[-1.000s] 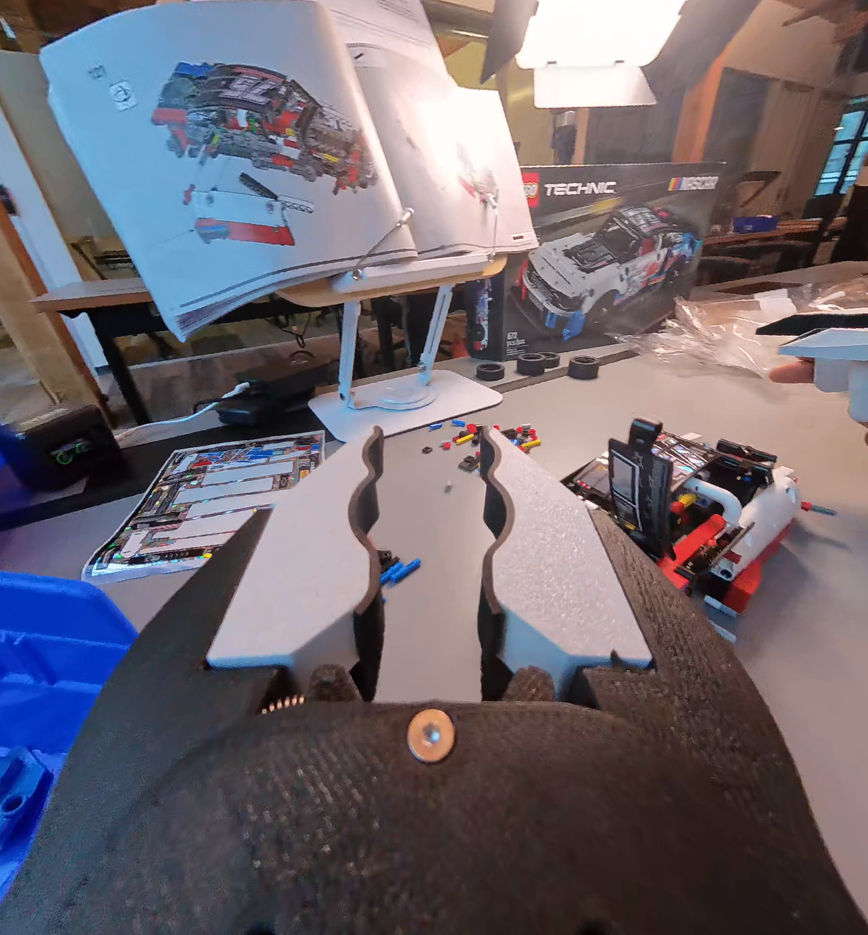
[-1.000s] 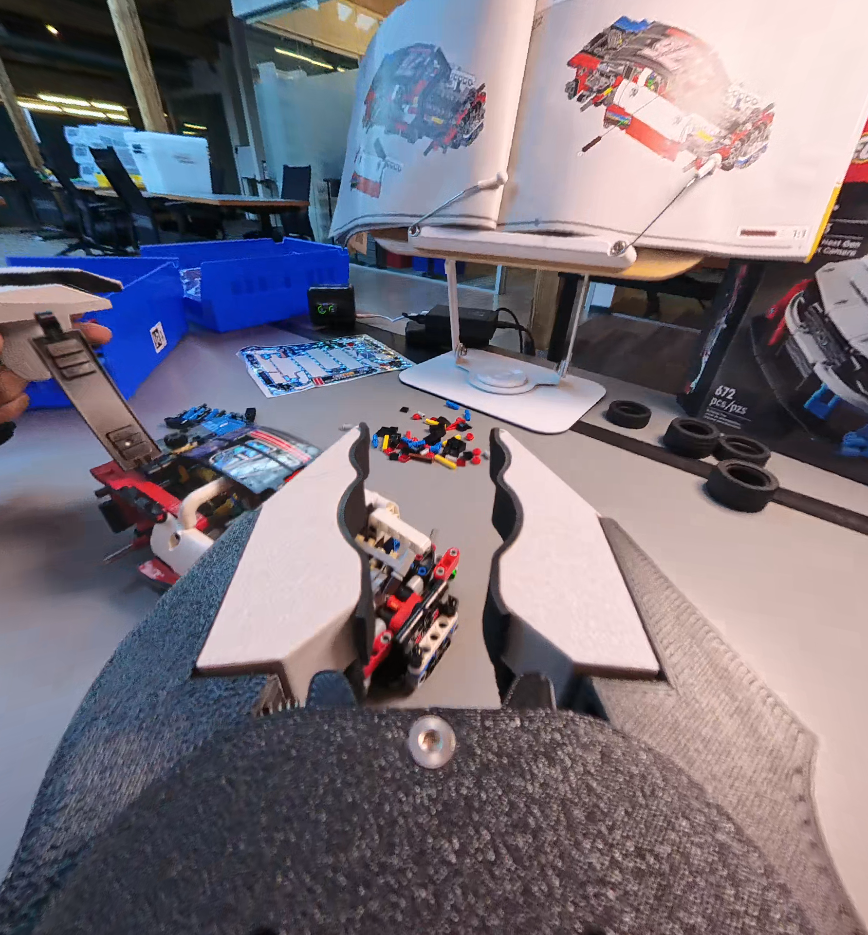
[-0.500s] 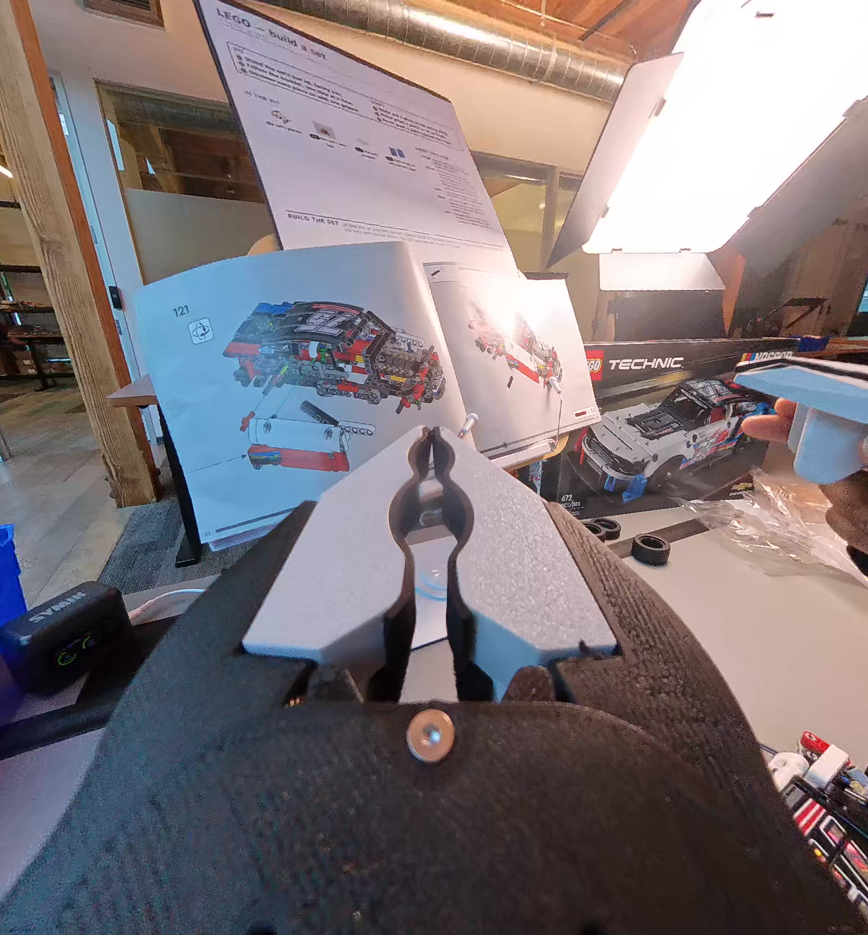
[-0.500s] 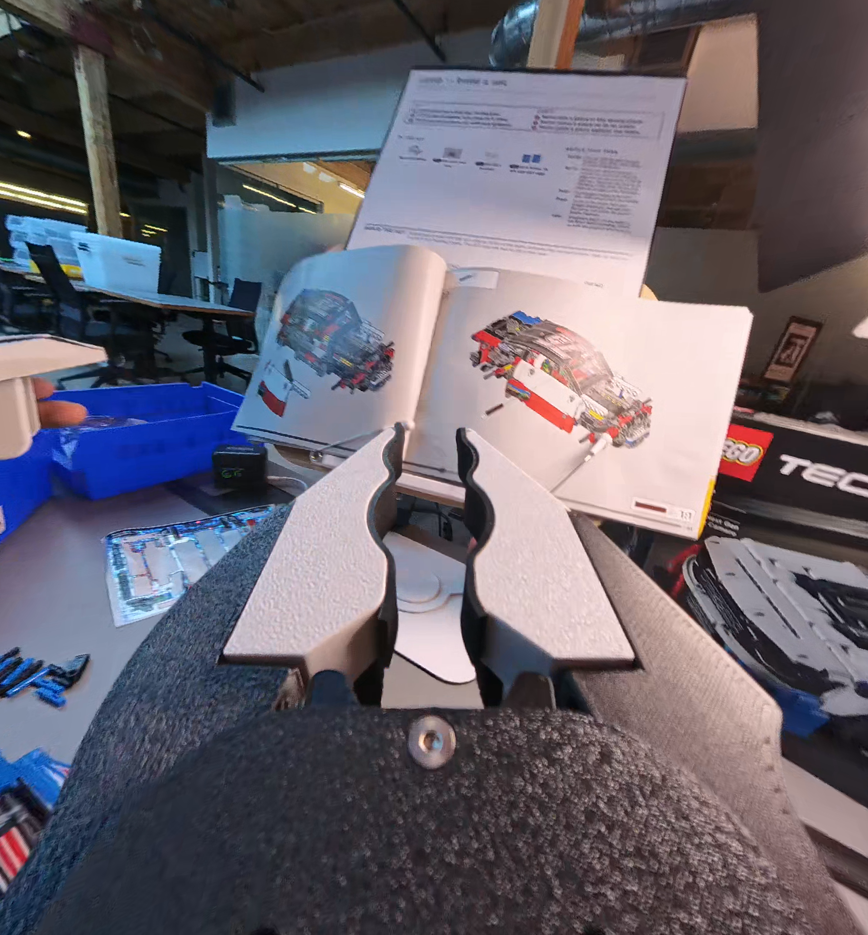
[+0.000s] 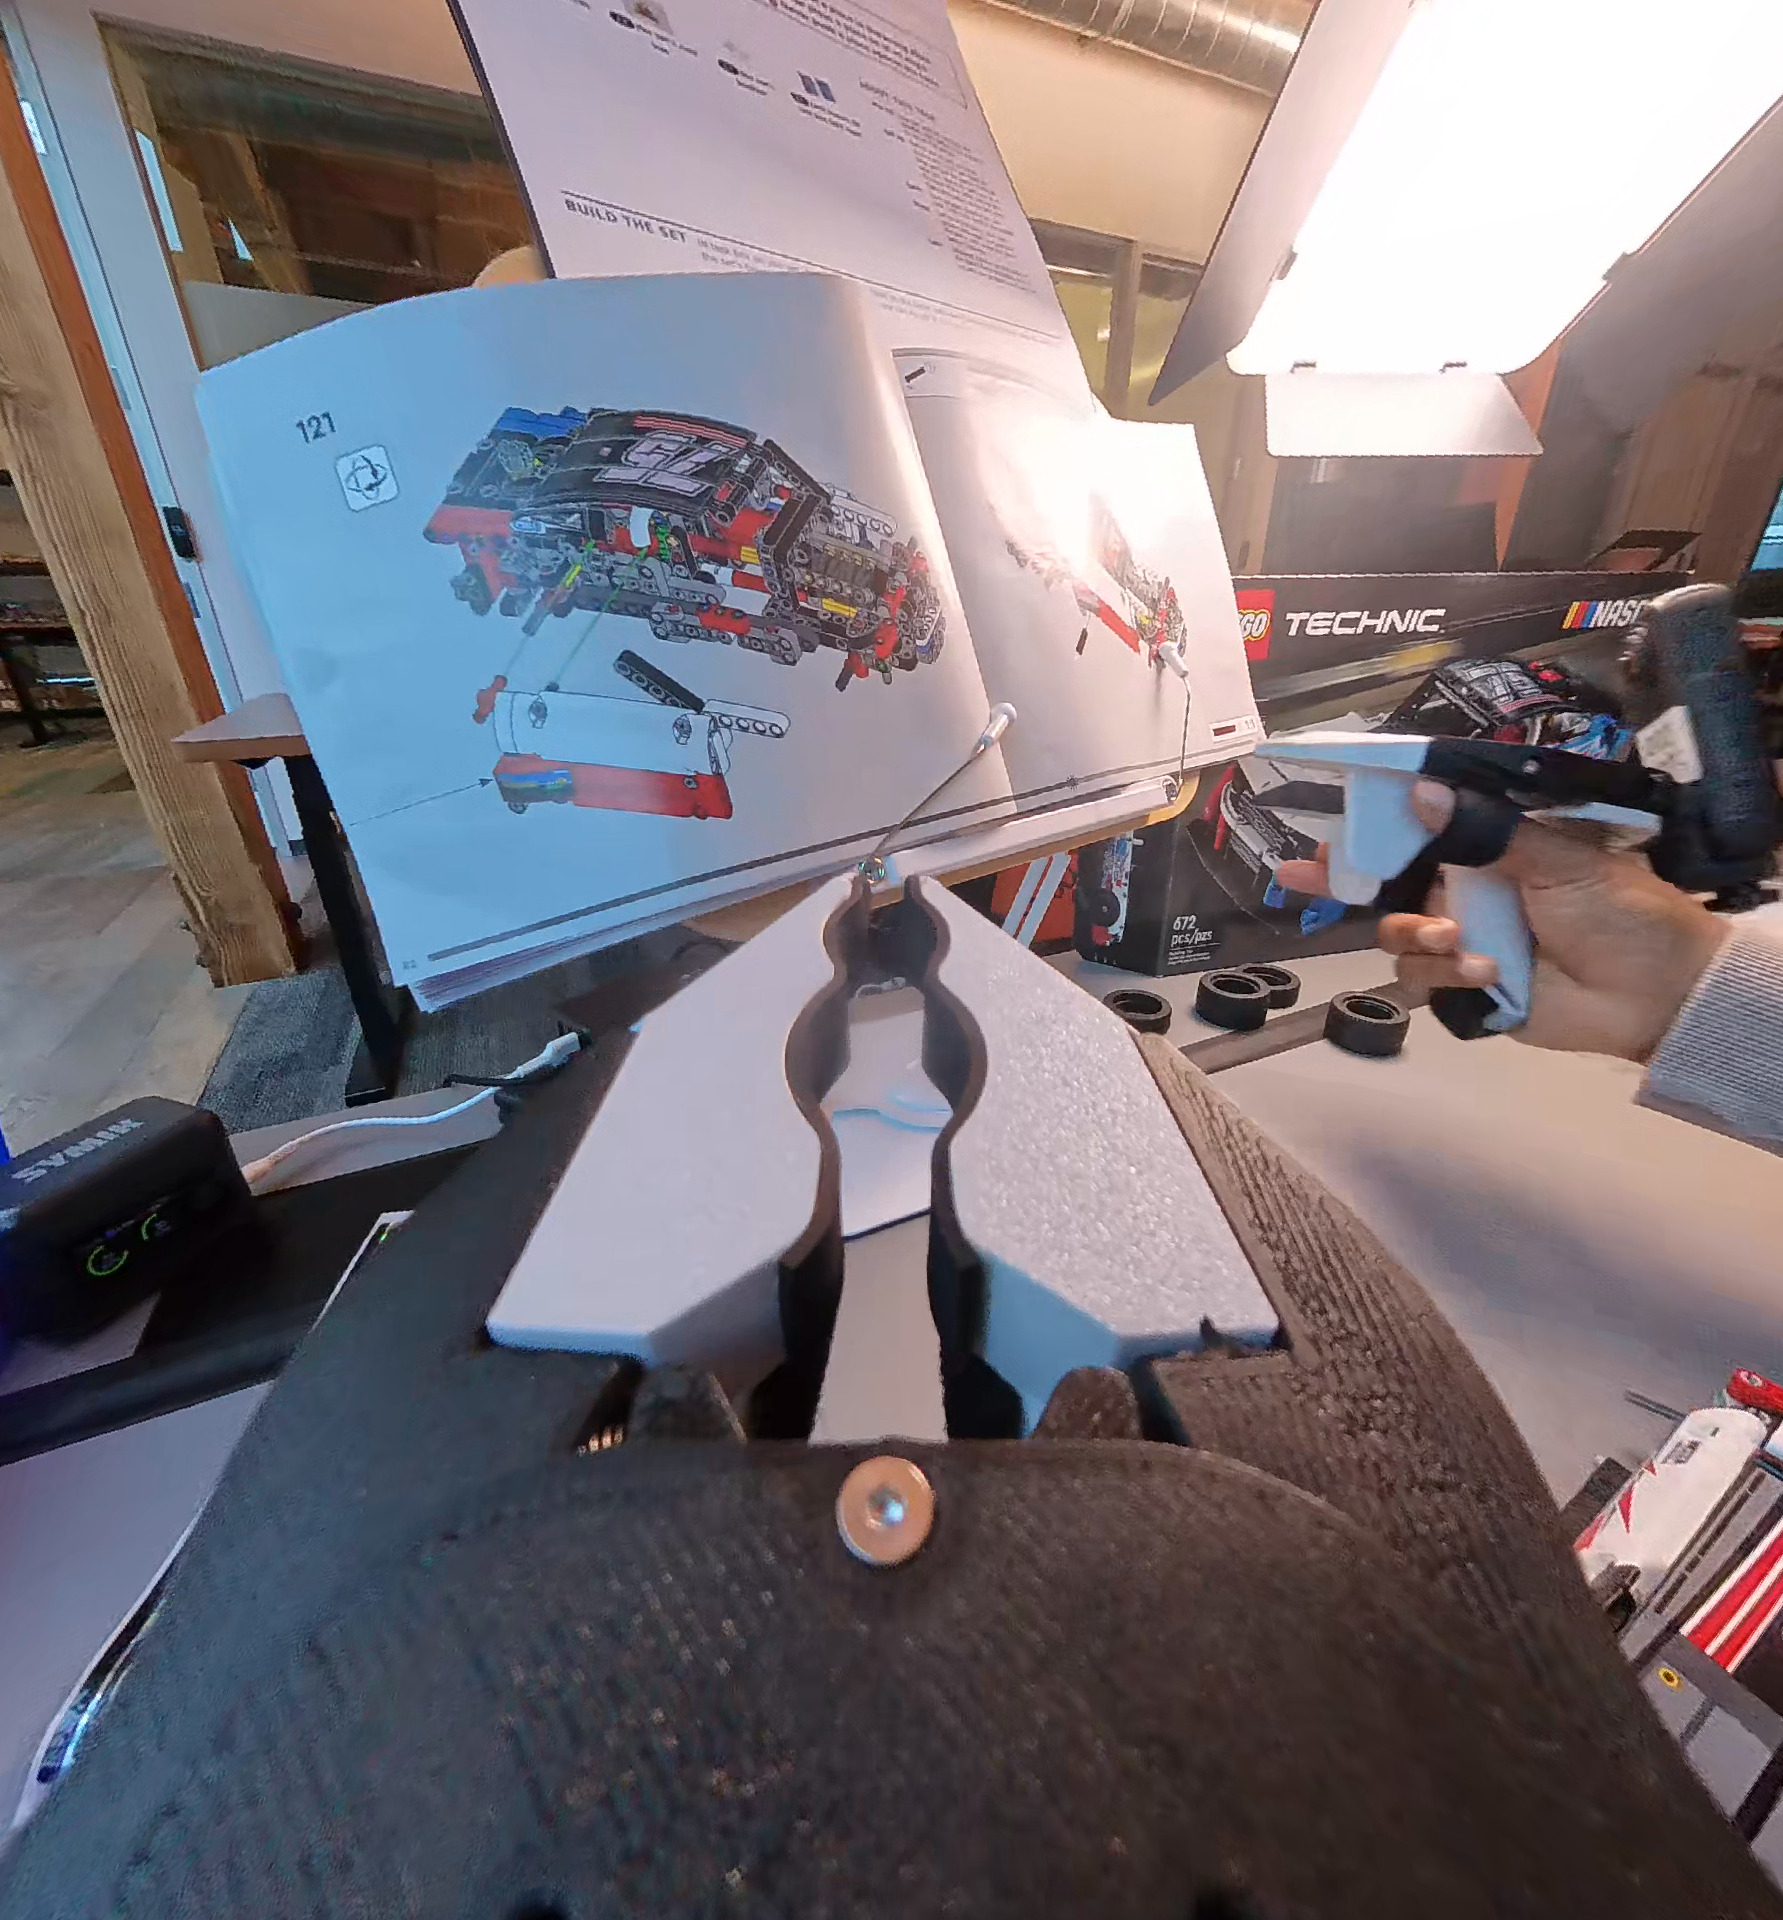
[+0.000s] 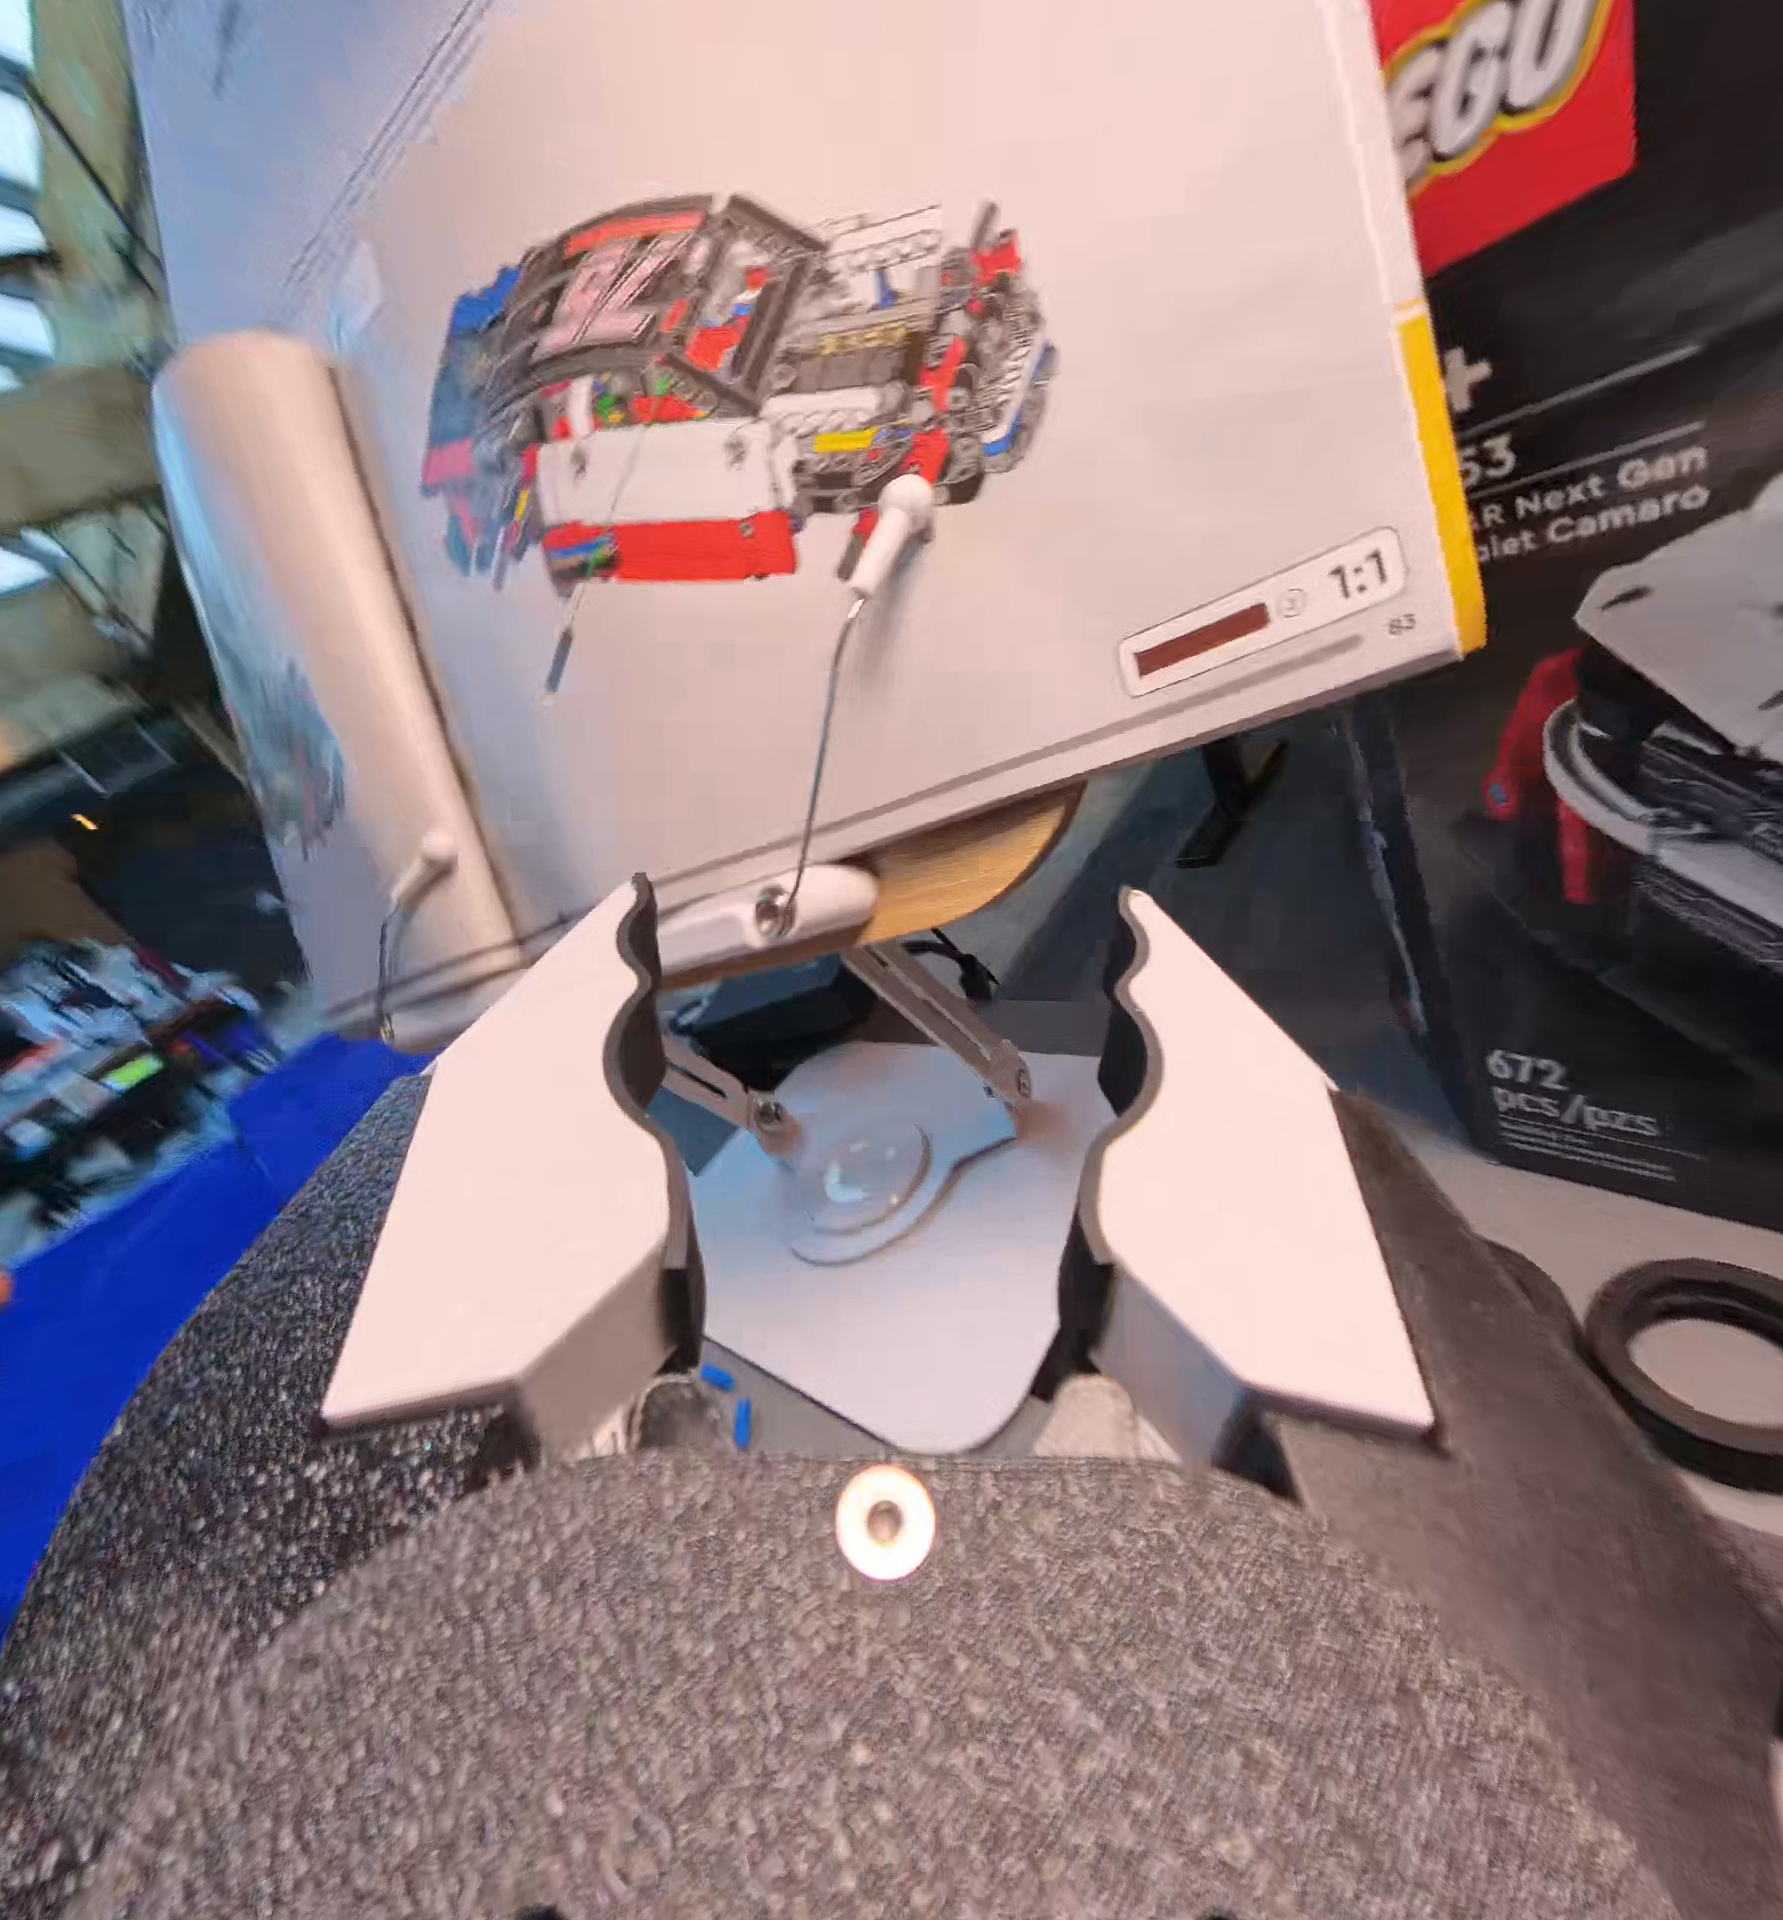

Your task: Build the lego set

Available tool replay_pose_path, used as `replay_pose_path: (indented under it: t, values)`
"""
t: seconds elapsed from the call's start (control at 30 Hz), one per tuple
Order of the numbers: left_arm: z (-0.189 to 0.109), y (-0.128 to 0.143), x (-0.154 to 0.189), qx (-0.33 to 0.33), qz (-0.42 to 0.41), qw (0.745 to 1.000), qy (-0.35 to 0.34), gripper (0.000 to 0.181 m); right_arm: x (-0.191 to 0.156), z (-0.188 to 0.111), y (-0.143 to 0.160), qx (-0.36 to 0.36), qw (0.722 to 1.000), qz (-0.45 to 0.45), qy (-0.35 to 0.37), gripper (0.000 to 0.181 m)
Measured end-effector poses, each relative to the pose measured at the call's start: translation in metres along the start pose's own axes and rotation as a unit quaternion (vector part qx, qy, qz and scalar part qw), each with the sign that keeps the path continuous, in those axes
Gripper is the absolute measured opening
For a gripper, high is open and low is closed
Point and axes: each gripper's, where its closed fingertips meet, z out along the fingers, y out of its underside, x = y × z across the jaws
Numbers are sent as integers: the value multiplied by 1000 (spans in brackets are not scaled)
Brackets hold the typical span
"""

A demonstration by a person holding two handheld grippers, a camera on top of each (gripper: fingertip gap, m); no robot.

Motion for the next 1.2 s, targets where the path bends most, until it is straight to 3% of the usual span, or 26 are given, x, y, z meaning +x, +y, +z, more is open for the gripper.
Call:
replay_pose_path:
  t: [0.1, 0.17, 0.3, 0.43, 0.77, 0.97, 1.07, 1.2]
  values:
    - [-1, 1, -1, -2, 6, 1000, 3, 5, 15, 22, -13, 59, 994, 87, -39, 83]
    - [-2, 3, -4, -4, 8, 1000, 3, 5, 10, 29, -20, 88, 982, 143, -90, 70]
    - [0, 10, -7, -10, 5, 1000, 2, 5, 26, 23, -13, 92, 979, 165, -72, 19]
    - [3, 13, -2, -13, 0, 1000, 10, 5, 16, 9, -7, 79, 988, 116, -59, 19]
    - [2, 2, 16, -2, 14, 999, 30, 6, 14, 5, -5, 32, 993, 106, -27, 28]
    - [3, -1, 17, 3, 8, 999, 35, 6, 18, -29, 2, 18, 996, 24, 81, 25]
    - [3, -1, 17, 2, 7, 999, 32, 6, -28, -41, -22, 65, 989, -102, 87, 16]
    - [2, 1, -1, -12, 3, 999, -37, 3, -120, -7, -60, 90, 961, -253, 61, 0]
